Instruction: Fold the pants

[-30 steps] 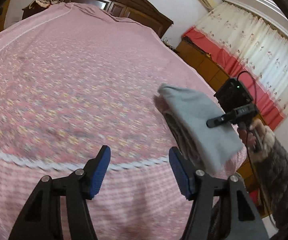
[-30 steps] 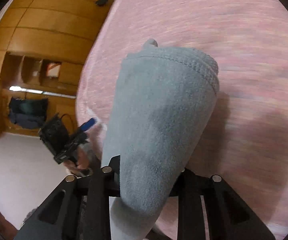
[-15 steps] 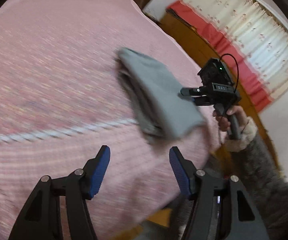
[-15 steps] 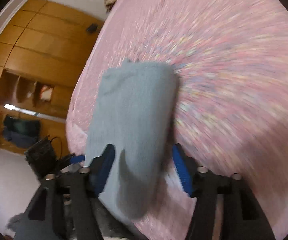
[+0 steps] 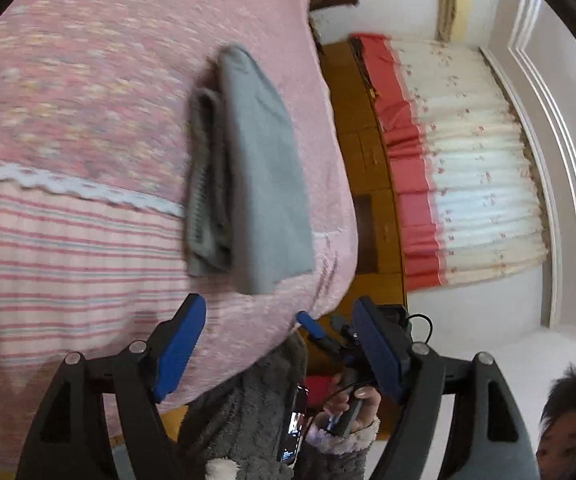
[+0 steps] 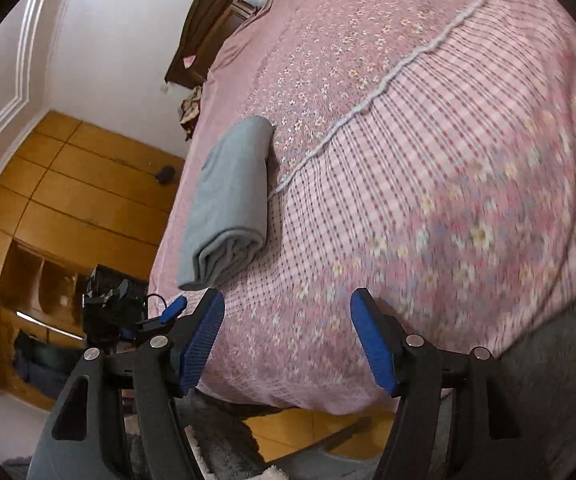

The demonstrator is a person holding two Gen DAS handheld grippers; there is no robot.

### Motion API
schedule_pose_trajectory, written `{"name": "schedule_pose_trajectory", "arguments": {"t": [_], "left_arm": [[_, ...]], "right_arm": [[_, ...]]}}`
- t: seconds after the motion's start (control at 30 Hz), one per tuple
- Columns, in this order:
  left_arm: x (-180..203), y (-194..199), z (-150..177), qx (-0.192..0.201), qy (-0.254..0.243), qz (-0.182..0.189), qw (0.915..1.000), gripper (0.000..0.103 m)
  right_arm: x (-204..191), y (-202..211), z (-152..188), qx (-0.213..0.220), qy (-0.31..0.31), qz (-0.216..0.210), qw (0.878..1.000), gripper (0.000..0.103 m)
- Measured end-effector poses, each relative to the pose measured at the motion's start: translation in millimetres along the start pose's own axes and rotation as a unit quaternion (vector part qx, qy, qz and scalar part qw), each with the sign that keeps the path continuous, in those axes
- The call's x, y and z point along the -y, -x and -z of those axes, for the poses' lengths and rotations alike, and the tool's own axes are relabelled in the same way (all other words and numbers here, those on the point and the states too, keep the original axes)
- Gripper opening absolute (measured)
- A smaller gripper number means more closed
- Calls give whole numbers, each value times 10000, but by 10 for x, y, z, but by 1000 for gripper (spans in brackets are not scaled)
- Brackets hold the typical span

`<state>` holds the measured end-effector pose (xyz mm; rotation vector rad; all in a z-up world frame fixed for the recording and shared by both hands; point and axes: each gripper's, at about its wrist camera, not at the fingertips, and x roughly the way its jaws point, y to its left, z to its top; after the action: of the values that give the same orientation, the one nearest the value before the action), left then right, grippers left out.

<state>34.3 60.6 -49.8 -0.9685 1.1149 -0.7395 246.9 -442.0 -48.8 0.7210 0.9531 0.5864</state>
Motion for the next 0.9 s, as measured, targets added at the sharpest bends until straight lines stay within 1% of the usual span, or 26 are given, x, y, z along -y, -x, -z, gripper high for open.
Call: {"name": "schedule_pose_trajectory", "arguments": {"t": [0.07, 0.13, 0.17, 0.2, 0.23, 0.33, 0.37, 0.4, 0.43, 0.5, 0.53, 0.57, 0.6, 0.67, 0.7, 0.77, 0.8, 0.83, 0.9], "left_arm": [[112, -129, -12, -124, -245, -124, 9995, 79], [187, -280, -79, -204, -464, -295, 9983, 79], [200, -322, -109, -206, -505, -388, 9978, 79], [191, -366, -150, -145, -510, -592, 9968, 79], [170, -355, -125, -123, -477, -669, 9965, 79], [149, -417, -124, -181, -435, -704, 9964, 77], [159, -429, -119, -200, -439, -691, 9964, 70], [195, -468, -106, -255, -473, -674, 9963, 57], [230, -475, -107, -265, -521, -724, 9957, 50], [321, -503, -128, -219, -666, -956, 9930, 21], [391, -499, -142, -200, -844, -1100, 9901, 14], [445, -524, -142, -176, -963, -1147, 9886, 11], [523, -518, -137, -113, -1118, -1166, 9868, 11], [609, -533, -162, -84, -1155, -1088, 9873, 10], [663, -520, -188, -20, -1159, -978, 9884, 10], [778, -469, -249, 143, -1172, -736, 9903, 10], [838, -477, -301, 201, -1182, -633, 9908, 9], [891, -463, -332, 247, -1197, -521, 9911, 9], [979, -467, -383, 287, -1207, -352, 9916, 9]], "right_arm": [[115, 114, -14, 33, 57, -13, 10000, 67], [126, 148, 14, 76, 97, -67, 9999, 67], [135, 152, 8, 115, 75, -81, 9999, 67], [188, 209, 15, 133, 41, -64, 9999, 67], [205, 231, 21, 142, 22, -35, 9999, 67], [239, 291, 77, 114, 110, 49, 9999, 67], [244, 324, 91, 89, 131, 62, 9999, 67], [248, 325, 105, 22, 165, 84, 9998, 67], [242, 359, 110, -33, 204, 120, 9997, 67], [213, 374, 88, -124, 360, 289, 9989, 67], [182, 398, 74, -121, 486, 412, 9979, 67], [135, 445, 69, -35, 681, 613, 9958, 67], [56, 477, 75, 107, 951, 872, 9916, 67], [-161, 472, 136, 332, 1673, 1386, 9756, 67], [-267, 420, 173, 377, 1981, 1551, 9671, 67], [-463, 269, 241, 438, 2400, 1811, 9527, 67], [-527, 194, 250, 401, 2445, 1798, 9520, 67], [-576, 113, 246, 363, 2418, 1751, 9537, 67], [-645, -78, 210, 246, 2265, 1454, 9628, 67]]}}
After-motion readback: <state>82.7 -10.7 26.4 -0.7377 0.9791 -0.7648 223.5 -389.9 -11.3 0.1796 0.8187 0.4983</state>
